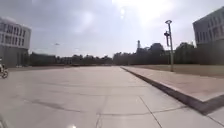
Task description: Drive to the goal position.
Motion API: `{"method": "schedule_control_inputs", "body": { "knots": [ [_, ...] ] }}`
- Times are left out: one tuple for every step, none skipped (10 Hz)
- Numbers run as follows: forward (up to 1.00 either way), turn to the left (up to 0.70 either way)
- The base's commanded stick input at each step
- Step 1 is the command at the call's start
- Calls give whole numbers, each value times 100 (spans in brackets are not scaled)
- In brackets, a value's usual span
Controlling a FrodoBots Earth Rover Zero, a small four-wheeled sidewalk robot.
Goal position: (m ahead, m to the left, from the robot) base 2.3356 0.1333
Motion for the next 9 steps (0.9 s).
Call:
{"method": "schedule_control_inputs", "body": {
  "knots": [
    [100, 0],
    [100, 0],
    [85, 0],
    [57, 0],
    [90, 0],
    [100, 0],
    [100, 0],
    [100, 0],
    [100, 0]
  ]
}}
